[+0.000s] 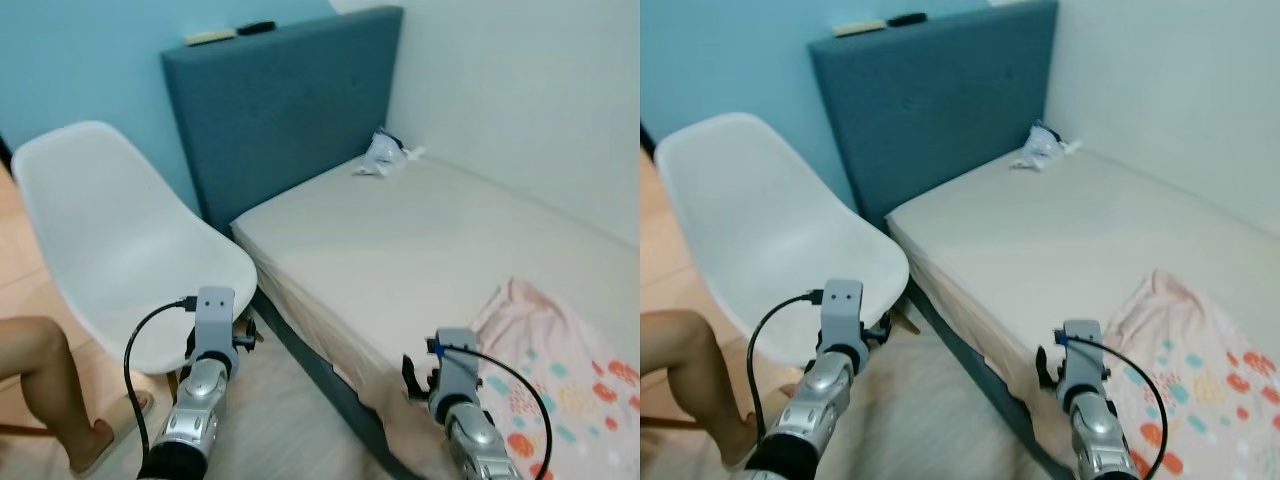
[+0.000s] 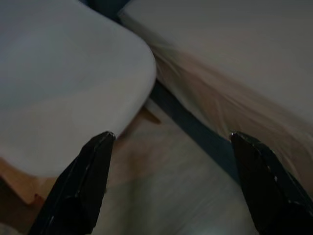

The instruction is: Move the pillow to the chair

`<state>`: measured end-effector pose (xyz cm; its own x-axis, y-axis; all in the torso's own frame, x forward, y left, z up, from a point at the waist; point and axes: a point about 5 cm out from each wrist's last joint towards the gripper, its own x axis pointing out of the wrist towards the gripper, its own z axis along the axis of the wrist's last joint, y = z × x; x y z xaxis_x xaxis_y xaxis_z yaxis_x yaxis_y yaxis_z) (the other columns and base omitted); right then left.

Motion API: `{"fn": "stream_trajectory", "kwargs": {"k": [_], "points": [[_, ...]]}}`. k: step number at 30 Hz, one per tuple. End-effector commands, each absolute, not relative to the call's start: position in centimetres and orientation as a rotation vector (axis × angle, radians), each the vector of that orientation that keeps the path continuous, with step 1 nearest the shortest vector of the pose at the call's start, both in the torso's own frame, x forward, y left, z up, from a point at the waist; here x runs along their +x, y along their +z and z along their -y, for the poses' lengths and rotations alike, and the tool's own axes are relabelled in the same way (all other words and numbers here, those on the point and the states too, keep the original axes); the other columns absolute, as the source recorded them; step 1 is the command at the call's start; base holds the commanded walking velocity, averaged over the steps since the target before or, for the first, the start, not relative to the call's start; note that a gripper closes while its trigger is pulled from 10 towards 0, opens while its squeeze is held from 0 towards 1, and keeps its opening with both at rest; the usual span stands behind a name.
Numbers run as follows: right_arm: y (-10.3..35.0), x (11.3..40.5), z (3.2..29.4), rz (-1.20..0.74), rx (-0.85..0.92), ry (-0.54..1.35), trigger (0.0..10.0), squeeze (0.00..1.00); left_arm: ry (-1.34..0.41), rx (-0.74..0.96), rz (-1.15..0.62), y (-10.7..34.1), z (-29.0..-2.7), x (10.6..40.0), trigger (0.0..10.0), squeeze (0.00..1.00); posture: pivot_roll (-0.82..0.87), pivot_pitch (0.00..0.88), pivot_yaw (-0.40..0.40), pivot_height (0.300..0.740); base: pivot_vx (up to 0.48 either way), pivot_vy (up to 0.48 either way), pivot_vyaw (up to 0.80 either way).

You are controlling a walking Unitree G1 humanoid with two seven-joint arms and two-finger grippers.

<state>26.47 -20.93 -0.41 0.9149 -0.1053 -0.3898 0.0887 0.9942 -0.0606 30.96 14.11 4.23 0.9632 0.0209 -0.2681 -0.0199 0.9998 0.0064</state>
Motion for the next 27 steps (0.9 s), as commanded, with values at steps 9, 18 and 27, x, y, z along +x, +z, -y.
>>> {"fn": "stream_trajectory", "kwargs": {"k": [9, 18, 27], "points": [[0.0, 26.0, 22.3, -0.392, -0.025, -0.170, 10.0, 0.00, 0.011, 0.009, -0.279, 4.5, -14.2, 31.4, 10.0, 0.00, -0.10, 0.111, 0.077, 0.740, 0.000, 0.000, -0.80], [0.0, 26.3, 21.9, -0.397, -0.052, -0.145, 10.0, 0.00, 0.035, 0.060, -0.307, 3.9, -14.1, 31.3, 10.0, 0.00, -0.11, 0.109, 0.062, 0.740, 0.000, 0.000, -0.80], [0.8, 27.4, 21.3, -0.393, -0.144, -0.020, 10.0, 0.00, 0.093, 0.036, -0.311, 3.3, -13.8, 30.5, 10.0, 0.00, -0.11, 0.107, -0.032, 0.740, 0.000, 0.000, -0.80]]}}
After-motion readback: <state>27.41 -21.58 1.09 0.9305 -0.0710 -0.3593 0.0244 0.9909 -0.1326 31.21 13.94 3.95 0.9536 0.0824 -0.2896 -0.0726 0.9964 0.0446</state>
